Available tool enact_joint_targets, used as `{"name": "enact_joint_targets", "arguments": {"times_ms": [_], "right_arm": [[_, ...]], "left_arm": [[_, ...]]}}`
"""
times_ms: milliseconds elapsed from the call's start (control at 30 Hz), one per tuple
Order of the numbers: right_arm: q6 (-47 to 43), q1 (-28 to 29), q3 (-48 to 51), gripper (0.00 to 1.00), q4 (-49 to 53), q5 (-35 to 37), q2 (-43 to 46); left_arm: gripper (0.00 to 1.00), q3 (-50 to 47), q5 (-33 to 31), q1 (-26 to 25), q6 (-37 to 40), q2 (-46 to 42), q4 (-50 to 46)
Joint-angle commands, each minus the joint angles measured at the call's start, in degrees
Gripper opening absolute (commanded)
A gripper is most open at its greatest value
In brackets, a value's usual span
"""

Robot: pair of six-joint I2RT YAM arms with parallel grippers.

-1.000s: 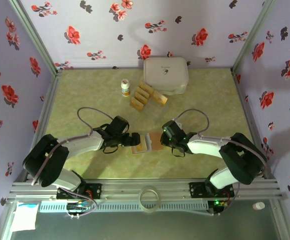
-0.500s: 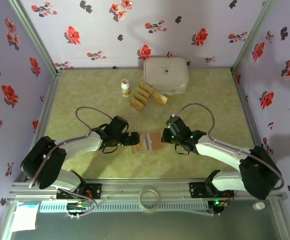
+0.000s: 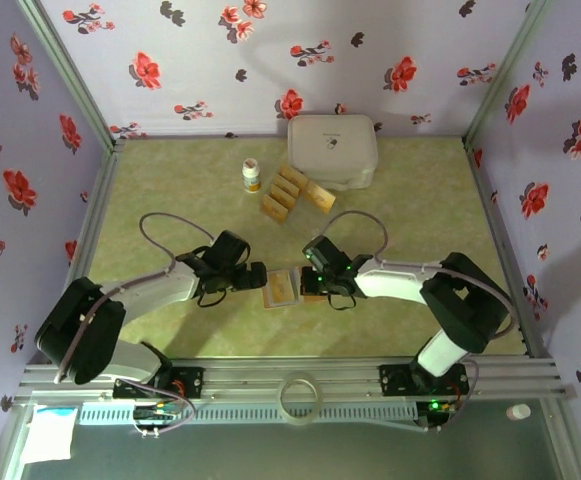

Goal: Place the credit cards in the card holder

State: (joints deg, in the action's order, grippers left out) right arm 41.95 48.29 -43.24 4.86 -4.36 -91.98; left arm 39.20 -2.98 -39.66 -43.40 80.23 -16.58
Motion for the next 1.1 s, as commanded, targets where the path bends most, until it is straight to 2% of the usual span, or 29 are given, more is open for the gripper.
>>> {"name": "enact_joint_targets", "arguments": {"times_ms": [0,267,567,1067], "right_arm": [[-0.1,0.97,-2.25,0.0,-1.47,-0.48,-1.75],[0.05,2.13,-4.12,0.0,-1.02,-0.25,-3.79],[-0.43,2.75,-4.96,0.0,2.56,3.04,1.35],[0.57,4.76,-7.54,0.0,-0.24,0.84,-6.42]], "left_arm": [[1.0,-0.77,-1.34,0.45,0.52,-1.21,-2.04],[1.0,-1.23,-0.95,0.49,1.04,-1.34,-1.54],[1.0,-1.46,-0.66,0.51,1.66,-1.89,-1.48],[1.0,-1.75,-0.1,0.57,2.04,-1.47,-1.09]]}}
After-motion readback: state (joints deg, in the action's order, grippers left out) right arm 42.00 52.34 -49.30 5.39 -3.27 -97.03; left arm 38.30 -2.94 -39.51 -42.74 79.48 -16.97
